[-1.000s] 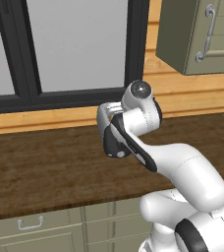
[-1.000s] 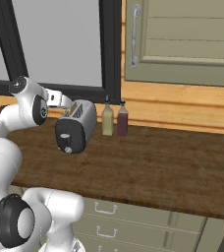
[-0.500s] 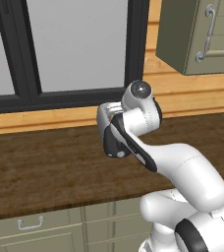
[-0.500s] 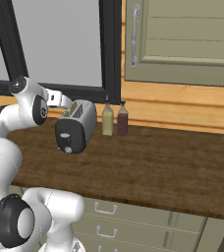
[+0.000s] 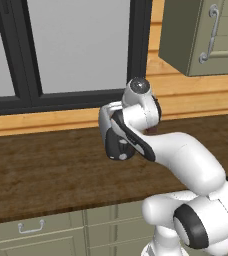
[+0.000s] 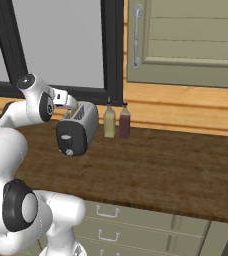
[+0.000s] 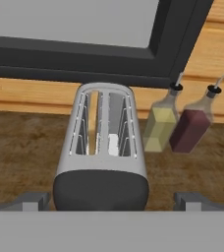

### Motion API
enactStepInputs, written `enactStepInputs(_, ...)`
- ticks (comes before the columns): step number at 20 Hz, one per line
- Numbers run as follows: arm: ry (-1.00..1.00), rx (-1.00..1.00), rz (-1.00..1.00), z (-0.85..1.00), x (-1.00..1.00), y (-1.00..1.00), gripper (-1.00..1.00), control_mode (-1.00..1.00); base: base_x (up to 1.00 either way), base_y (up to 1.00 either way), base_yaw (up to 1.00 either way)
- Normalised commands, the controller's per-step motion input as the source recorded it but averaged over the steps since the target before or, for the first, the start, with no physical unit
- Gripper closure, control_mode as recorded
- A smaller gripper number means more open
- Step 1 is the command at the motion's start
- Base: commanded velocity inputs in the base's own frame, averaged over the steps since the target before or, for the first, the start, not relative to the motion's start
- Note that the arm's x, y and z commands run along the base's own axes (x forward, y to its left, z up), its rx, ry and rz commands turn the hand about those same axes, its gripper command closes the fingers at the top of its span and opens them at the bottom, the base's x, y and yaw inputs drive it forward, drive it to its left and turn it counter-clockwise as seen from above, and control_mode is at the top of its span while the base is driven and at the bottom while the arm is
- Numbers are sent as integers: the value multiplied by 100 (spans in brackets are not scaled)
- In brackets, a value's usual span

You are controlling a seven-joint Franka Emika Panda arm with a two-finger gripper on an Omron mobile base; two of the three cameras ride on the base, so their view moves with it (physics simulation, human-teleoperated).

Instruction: Start the toaster. Once the lever pops up, take the bread to the plate on the dining counter.

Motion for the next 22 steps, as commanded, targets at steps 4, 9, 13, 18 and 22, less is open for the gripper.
enactStepInputs(4,12,0,-1,-2,38,1,-100,-100,0,0,0)
enactStepInputs(9,4,0,-2,-13,13,4,-100,-100,0,0,0)
enactStepInputs(13,0,0,-4,-21,4,1,-100,-100,0,0,0)
enactStepInputs(18,1,0,-4,-21,2,1,-100,-100,0,0,0)
enactStepInputs(22,2,0,-5,-21,8,1,-100,-100,0,0,0)
